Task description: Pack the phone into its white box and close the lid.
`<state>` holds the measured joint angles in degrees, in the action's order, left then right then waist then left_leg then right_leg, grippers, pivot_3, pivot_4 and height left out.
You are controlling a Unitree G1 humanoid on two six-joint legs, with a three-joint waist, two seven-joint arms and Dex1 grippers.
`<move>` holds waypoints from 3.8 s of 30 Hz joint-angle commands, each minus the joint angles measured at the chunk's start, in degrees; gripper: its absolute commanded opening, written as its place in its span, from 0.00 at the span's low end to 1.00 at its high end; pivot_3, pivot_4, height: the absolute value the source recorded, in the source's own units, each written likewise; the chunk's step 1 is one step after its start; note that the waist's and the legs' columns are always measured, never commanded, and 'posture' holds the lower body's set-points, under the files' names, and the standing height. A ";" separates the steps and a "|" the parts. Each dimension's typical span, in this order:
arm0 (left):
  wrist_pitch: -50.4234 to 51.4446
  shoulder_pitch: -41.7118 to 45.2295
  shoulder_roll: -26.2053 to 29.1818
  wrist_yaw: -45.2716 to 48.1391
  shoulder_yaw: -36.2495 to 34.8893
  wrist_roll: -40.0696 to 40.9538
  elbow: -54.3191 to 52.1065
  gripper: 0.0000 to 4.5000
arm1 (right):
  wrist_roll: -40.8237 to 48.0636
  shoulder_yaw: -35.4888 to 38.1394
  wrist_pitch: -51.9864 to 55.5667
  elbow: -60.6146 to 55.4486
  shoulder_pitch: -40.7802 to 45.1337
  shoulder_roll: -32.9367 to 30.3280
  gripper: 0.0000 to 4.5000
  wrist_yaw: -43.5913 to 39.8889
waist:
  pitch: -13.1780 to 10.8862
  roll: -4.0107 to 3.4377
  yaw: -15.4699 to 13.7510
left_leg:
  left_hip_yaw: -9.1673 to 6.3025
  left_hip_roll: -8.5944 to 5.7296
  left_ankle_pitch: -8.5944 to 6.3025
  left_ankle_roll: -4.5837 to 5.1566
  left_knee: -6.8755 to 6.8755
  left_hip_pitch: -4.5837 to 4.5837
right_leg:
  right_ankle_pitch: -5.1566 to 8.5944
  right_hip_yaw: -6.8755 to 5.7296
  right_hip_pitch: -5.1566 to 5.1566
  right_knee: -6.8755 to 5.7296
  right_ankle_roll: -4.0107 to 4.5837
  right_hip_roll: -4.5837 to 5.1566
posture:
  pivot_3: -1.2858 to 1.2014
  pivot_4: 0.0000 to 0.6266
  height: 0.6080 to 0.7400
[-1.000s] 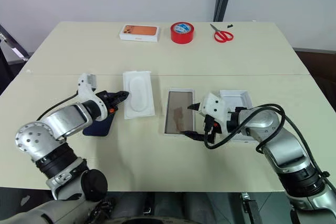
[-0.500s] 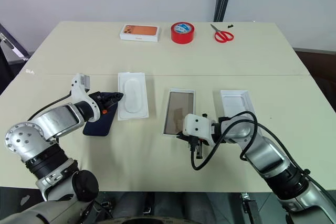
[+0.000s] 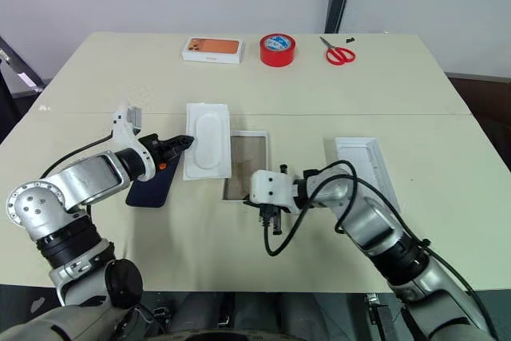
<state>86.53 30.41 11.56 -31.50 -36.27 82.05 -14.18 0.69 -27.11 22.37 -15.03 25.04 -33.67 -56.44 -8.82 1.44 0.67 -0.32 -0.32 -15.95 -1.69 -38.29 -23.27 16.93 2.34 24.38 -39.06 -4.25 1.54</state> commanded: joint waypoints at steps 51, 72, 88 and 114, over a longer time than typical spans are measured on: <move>-33.16 -7.96 22.13 6.34 26.68 11.64 -4.71 0.87 | 13.65 14.71 16.08 -5.09 2.75 0.56 0.13 9.99 | 0.01 -0.01 0.37 | 0.00 0.02 -0.06 0.13 0.03 0.02 | 0.01 0.02 0.01 -0.02 0.02 -0.06 | 0.52 0.24 0.95; -55.66 -41.75 37.85 64.84 19.47 -34.13 -16.48 0.87 | -6.54 0.96 15.72 17.13 15.37 17.42 0.00 27.38 | -0.08 -0.13 0.50 | 0.06 0.01 -0.11 0.21 0.16 -0.06 | 0.02 0.00 0.08 0.17 0.06 0.08 | 0.52 0.24 0.95; -58.01 -42.93 34.11 71.72 20.96 -40.63 -18.61 0.87 | -11.69 1.35 16.18 12.92 14.52 17.28 0.00 27.68 | -0.08 -0.14 0.96 | 0.05 0.03 -0.14 0.26 0.18 -0.05 | 0.02 -0.01 0.09 0.13 0.06 0.09 | 0.52 0.24 0.95; -56.53 -42.80 30.53 71.92 20.69 -41.23 -20.45 0.87 | -15.33 0.02 14.11 11.81 13.28 17.49 0.00 23.06 | -0.09 -0.16 1.92 | 0.02 0.03 -0.14 0.26 0.18 -0.02 | 0.02 -0.02 0.08 0.05 0.05 0.08 | 0.52 0.24 0.95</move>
<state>29.91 -12.31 42.14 39.91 -14.29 40.07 -32.39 -14.92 -28.81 37.12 -0.37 36.76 -16.94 -34.03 -8.91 1.28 2.58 -0.30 -0.29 -16.09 -1.43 -38.10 -23.28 16.95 2.32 24.46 -39.01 -4.20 1.62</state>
